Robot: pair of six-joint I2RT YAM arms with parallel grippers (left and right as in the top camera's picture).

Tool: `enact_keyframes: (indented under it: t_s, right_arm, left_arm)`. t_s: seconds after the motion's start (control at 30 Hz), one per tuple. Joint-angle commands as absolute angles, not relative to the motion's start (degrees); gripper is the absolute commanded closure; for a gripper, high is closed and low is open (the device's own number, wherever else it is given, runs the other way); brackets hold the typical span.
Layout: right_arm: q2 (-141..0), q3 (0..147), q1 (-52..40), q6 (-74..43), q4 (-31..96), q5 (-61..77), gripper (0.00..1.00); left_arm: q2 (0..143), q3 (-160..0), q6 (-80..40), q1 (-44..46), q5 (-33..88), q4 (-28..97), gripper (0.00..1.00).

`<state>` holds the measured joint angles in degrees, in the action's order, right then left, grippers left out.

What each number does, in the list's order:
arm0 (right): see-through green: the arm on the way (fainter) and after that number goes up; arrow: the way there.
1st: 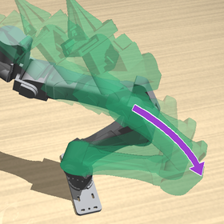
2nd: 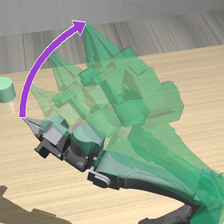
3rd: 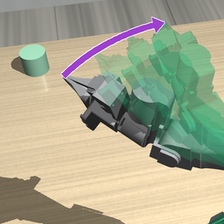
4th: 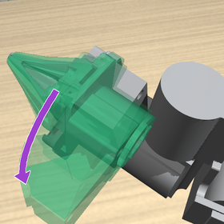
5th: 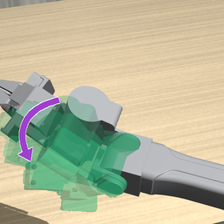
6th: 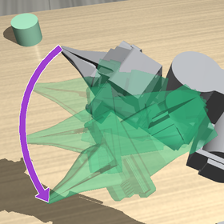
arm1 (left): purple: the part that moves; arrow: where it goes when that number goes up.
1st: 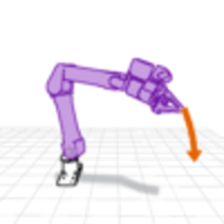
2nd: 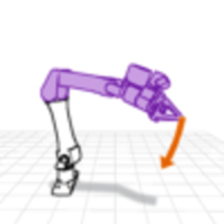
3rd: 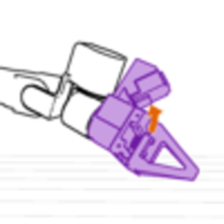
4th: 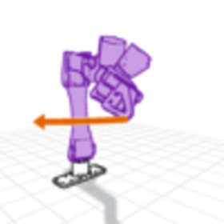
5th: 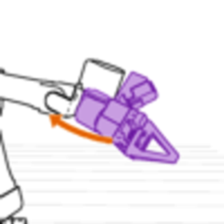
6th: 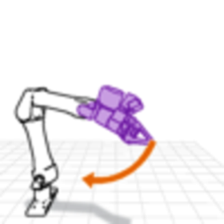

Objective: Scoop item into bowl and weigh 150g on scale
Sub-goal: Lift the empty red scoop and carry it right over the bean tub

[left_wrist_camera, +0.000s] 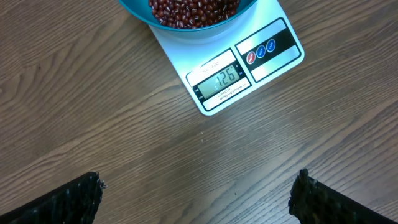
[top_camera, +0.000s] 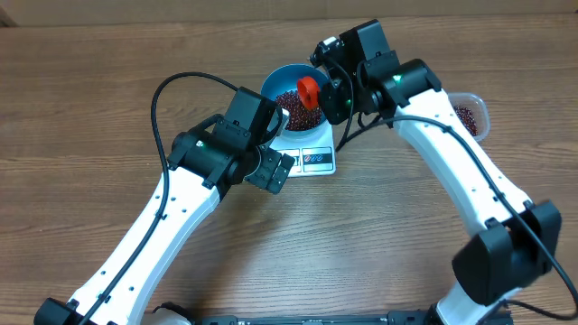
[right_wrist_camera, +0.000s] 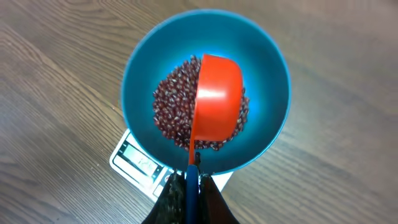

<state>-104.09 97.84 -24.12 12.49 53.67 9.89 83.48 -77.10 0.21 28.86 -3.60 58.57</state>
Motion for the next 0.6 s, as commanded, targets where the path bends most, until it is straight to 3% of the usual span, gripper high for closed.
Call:
enact_keyframes:
  t_s: [0.0,0.1,0.2,0.33,0.47,0.57]
  right_arm:
    - [-99.7,99.5,-24.8,16.9,52.8,6.7,0.96]
    - [-99.7,99.5,-24.8,13.8,52.6,4.1,0.96]
    - [-99.7,99.5,-25.8,20.0,55.6,5.6,0.96]
    - [-99.7,99.5,-26.4,12.8,53.2,-5.4,0.96]
    - [-99.7,99.4,-27.4,21.1,55.5,3.0,0.96]
    - [-99.7,99.4,-27.8,16.0,53.3,-1.8,0.96]
  left_arm:
    - [82.8,-76.9,1.1,28.9,-2.9,58.5,0.00]
    - [82.8,-76.9,1.1,28.9,-2.9,58.5,0.00]
    - [82.8,-76.9,1.1,28.9,-2.9,58.5,0.00]
    - [82.8,-76.9,1.1,28.9,-2.9,58.5,0.00]
    - [82.8,-76.9,1.1,28.9,-2.9,58.5,0.00]
    - [82.8,-76.9,1.1,28.9,-2.9,58.5,0.00]
